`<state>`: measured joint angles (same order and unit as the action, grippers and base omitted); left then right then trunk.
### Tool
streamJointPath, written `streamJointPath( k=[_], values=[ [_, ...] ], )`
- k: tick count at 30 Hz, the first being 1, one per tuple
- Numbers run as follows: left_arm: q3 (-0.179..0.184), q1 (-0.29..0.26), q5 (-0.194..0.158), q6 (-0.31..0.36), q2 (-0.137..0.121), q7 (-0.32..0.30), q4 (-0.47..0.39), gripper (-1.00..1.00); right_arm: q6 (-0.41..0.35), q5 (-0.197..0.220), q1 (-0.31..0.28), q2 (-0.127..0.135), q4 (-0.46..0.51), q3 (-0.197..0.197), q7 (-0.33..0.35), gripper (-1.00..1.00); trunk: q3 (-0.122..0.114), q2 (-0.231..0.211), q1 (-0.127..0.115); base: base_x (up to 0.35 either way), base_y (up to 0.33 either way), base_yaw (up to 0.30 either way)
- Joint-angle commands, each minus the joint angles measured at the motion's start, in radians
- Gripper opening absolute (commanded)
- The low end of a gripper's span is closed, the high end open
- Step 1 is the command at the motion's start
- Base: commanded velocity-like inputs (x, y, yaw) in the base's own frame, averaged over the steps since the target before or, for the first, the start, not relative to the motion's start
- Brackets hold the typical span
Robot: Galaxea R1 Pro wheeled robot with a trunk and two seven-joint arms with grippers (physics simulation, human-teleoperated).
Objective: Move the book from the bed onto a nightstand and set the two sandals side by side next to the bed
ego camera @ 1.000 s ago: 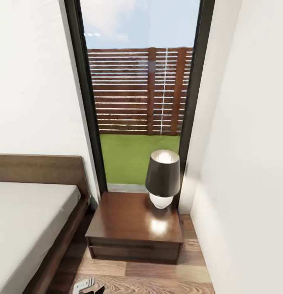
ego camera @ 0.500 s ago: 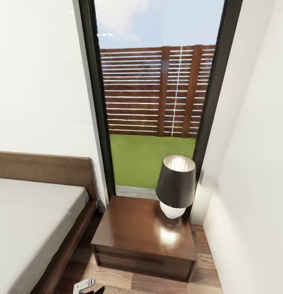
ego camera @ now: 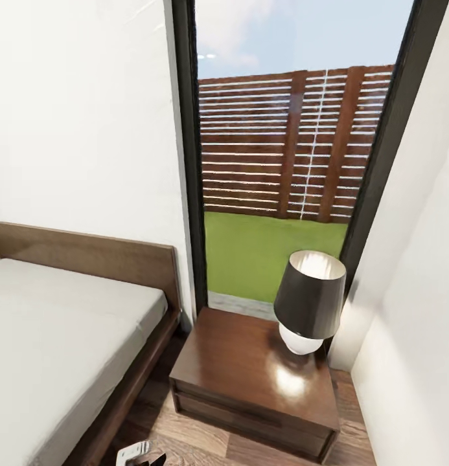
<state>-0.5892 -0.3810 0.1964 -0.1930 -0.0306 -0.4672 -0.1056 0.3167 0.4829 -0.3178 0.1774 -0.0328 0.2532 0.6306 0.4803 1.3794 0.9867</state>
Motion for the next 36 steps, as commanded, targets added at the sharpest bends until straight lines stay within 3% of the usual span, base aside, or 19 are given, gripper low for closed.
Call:
streamJointPath(
  k=[1, 36],
  values=[
    [-0.008, -0.001, 0.011, -0.005, 0.000, -0.002, 0.001, 1.00, 0.004, -0.003, -0.001, 0.001, -0.003, 0.008, 0.006, 1.00, 0.001, 0.001, 0.000, 0.000, 0.000, 0.289],
    [-0.008, -0.001, 0.011, -0.005, 0.000, -0.002, 0.001, 1.00, 0.004, -0.003, -0.001, 0.001, -0.004, 0.008, 0.006, 1.00, 0.001, 0.001, 0.000, 0.000, 0.000, 0.289]
  ],
)
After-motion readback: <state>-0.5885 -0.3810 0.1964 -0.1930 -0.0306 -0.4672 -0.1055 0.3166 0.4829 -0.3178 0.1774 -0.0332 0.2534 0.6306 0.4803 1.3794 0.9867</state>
